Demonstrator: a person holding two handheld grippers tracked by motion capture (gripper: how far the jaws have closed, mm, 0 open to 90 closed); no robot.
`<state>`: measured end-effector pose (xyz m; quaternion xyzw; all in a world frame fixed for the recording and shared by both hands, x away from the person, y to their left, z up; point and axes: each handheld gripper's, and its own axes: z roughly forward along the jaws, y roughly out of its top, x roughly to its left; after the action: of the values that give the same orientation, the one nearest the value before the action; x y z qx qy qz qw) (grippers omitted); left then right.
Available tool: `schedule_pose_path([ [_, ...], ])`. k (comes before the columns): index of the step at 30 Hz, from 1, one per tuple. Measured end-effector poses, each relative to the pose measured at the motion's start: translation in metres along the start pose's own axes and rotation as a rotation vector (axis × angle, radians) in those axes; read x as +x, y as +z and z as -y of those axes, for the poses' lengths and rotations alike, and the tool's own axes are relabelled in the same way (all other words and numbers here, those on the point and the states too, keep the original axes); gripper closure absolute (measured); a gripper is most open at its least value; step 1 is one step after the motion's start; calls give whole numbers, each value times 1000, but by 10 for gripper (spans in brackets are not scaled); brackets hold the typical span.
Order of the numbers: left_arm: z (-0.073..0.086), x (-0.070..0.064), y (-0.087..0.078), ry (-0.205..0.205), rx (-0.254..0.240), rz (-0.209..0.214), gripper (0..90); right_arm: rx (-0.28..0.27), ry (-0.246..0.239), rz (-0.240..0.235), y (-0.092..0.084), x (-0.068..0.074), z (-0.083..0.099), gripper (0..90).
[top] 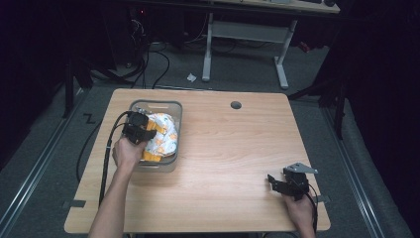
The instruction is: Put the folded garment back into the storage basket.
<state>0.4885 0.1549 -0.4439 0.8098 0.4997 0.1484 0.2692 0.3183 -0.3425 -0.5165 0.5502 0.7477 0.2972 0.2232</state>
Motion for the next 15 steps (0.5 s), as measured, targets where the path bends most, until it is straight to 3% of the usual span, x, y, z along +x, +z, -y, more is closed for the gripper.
schedule_pose_path([
  [2,0,-1,3,-14,11,-16,533,0,0,0,0,0,0,295],
  [7,0,-2,-3,-40,-19,-56,425,0,0,0,0,0,0,294],
  [9,1,-2,-13,-67,-75,-29,401,0,0,0,0,0,0,294],
  [15,4,-10,-27,-49,-120,11,376,0,0,0,0,0,0,294],
])
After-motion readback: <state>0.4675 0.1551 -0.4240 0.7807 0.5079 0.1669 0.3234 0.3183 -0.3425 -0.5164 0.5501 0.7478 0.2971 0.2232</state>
